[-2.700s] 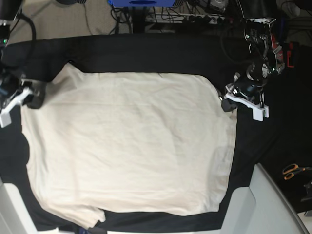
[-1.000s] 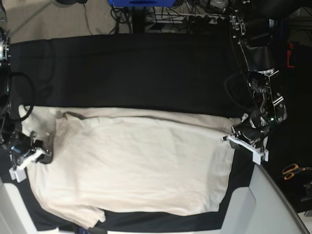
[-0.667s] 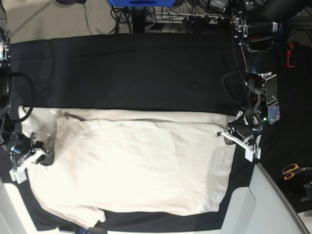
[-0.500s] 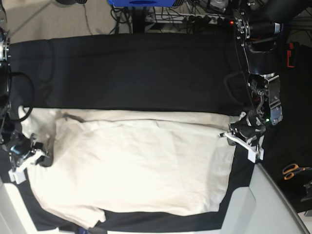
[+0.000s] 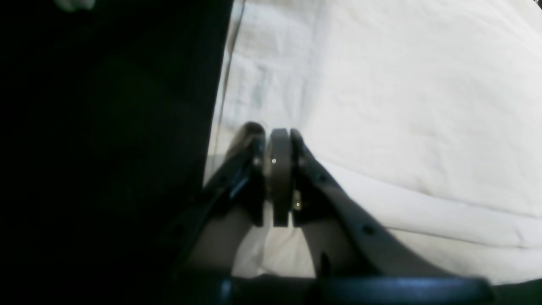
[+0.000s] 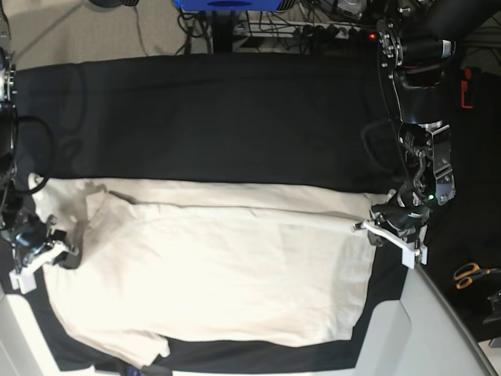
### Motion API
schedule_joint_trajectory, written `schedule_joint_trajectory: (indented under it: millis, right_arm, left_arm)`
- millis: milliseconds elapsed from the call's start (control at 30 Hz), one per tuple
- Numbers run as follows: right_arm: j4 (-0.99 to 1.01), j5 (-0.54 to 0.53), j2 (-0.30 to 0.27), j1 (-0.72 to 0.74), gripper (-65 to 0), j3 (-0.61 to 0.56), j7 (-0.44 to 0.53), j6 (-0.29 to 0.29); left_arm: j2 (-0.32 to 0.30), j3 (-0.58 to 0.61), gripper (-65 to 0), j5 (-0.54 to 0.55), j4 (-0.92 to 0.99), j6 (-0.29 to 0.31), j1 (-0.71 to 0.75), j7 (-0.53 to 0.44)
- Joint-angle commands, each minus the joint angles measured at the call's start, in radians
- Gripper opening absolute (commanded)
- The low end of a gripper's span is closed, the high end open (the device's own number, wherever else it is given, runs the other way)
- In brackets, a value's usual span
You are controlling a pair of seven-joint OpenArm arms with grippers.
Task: Fold the T-shirt properly
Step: 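Lift the grasped edge and fold it over the shirt body, then open both grippers to release the folded edge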
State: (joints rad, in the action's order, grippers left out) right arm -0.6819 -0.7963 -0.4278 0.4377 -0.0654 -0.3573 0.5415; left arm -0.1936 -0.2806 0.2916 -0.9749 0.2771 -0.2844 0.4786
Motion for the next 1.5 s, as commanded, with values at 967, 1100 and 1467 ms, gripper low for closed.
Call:
schedule_joint_trajectory:
  millis: [967,1100,1467]
  right_arm:
    - [0.055,-0.016,-0.013,0.075,-64.8,0.0,0.134,0.016]
    - [0.055,-0.016,-0.012,0.074,-62.0,0.0,0.166,0.01]
    - [0.034,-0.022,-0.013,0.043,-22.8,0.129,0.168,0.009]
  left_arm:
    - [-0.036,0.004,-65.0,0.011,0.133,0.004,-0.089,-0.156]
    - [-0.037,-0.001,-65.0,0.011,0.132,0.004,-0.091,-0.157]
    - [-0.051,-0.007,-17.3,0.022,0.107,0.004,-0.146,-0.156]
